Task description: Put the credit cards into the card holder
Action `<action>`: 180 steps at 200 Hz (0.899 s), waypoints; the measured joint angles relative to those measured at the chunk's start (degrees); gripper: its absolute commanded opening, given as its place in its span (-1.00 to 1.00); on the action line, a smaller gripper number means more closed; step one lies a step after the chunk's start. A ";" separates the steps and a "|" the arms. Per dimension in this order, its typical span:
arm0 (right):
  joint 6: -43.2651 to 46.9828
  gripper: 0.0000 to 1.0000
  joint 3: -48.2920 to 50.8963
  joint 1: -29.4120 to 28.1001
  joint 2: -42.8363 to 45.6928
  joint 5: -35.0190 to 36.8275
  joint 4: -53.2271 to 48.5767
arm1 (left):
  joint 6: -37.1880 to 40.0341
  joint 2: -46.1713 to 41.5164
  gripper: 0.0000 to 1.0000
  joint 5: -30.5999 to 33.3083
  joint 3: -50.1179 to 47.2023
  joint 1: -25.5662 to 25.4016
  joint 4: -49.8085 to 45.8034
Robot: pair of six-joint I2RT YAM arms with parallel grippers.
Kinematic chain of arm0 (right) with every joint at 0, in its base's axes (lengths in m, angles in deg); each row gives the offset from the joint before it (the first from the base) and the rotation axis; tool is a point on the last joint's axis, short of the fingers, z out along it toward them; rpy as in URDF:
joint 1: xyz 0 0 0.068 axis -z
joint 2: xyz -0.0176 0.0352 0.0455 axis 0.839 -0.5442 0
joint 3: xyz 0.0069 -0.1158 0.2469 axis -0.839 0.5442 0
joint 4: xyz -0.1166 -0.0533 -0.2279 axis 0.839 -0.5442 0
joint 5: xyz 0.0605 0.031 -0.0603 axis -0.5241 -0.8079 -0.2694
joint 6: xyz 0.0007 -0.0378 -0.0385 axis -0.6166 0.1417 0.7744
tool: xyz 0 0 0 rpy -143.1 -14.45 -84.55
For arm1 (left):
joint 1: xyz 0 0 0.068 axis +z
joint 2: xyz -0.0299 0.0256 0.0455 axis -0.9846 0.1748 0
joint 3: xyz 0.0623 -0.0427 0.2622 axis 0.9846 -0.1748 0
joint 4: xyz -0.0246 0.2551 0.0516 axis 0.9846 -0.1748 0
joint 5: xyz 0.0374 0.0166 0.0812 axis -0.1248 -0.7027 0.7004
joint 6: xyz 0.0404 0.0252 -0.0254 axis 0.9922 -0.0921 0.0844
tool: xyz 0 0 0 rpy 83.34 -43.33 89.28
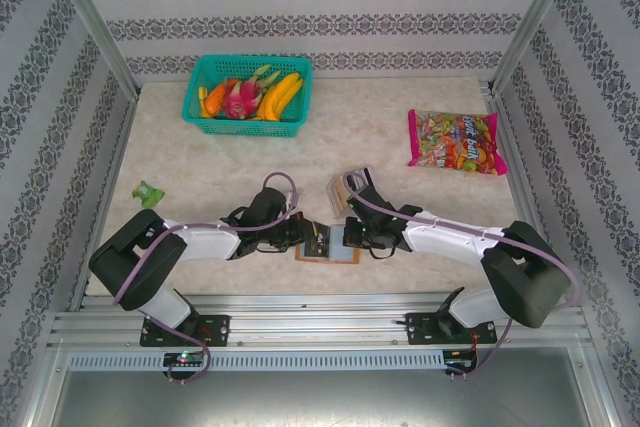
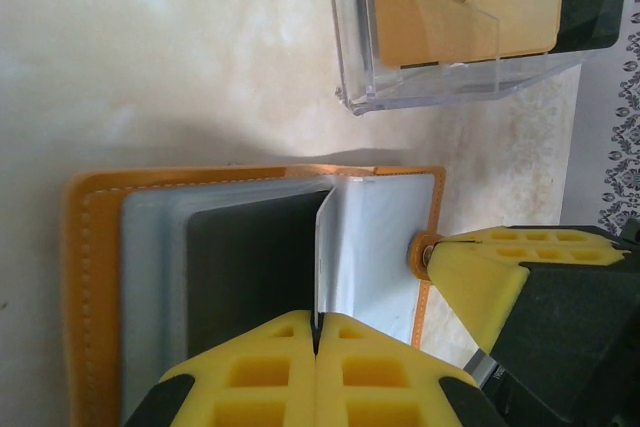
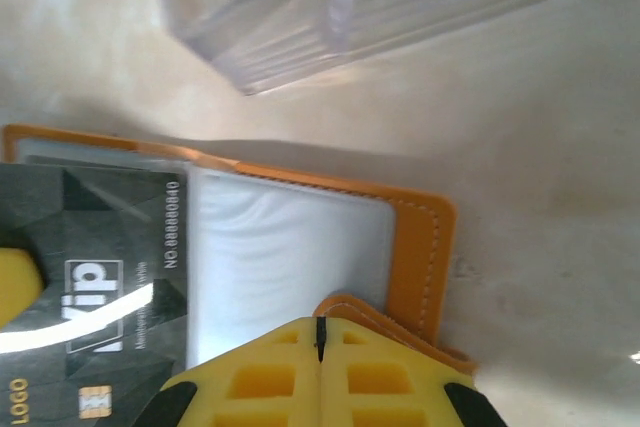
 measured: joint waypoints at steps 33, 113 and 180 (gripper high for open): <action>-0.02 -0.95 0.52 0.66 -1.22 0.26 0.90 | 0.00 0.37 -1.00 0.24 0.00 -0.26 0.90; -0.26 -0.96 -0.11 0.74 -3.41 1.14 3.32 | -0.37 3.61 -1.00 0.39 -0.15 -0.28 8.24; -0.46 -0.96 0.07 0.79 -3.41 1.16 3.78 | -4.46 6.69 -1.00 0.39 -1.55 -1.01 14.38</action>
